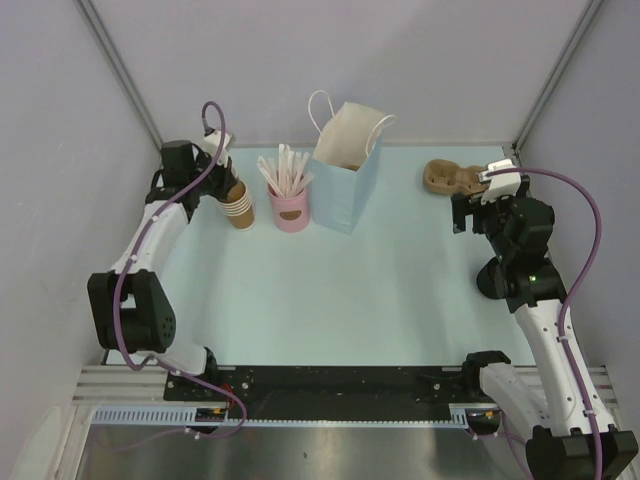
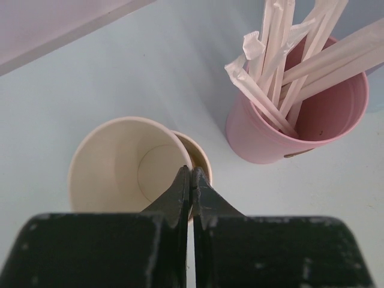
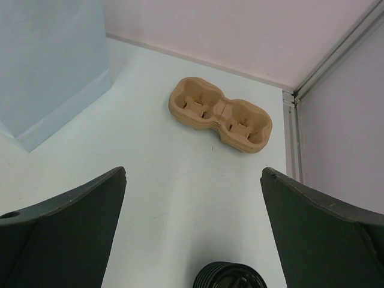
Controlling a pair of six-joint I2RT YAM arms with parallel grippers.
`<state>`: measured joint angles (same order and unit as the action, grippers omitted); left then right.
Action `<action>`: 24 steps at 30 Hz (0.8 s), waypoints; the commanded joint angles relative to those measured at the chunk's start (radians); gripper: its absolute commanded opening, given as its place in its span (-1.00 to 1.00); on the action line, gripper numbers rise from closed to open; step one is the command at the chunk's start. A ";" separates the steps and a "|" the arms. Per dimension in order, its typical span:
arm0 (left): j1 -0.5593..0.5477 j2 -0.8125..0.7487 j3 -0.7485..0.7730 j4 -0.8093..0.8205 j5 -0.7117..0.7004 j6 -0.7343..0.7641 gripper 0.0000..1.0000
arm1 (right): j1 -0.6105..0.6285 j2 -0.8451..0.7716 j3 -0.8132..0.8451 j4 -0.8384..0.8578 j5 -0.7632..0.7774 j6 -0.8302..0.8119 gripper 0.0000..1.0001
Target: Pack the takeout coffee
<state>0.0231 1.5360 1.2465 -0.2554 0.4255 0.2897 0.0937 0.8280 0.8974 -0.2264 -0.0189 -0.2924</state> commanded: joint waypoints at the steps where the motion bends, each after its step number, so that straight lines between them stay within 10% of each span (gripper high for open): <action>1: 0.003 -0.057 0.056 0.002 -0.008 0.019 -1.00 | -0.008 -0.012 0.005 0.012 -0.013 -0.007 0.99; 24: -0.239 -0.339 0.196 -0.223 -0.080 0.118 -1.00 | -0.026 -0.007 0.005 0.031 0.019 0.005 0.99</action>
<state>-0.1173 1.2968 1.4498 -0.4198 0.3573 0.3595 0.0795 0.8280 0.8974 -0.2264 -0.0231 -0.2920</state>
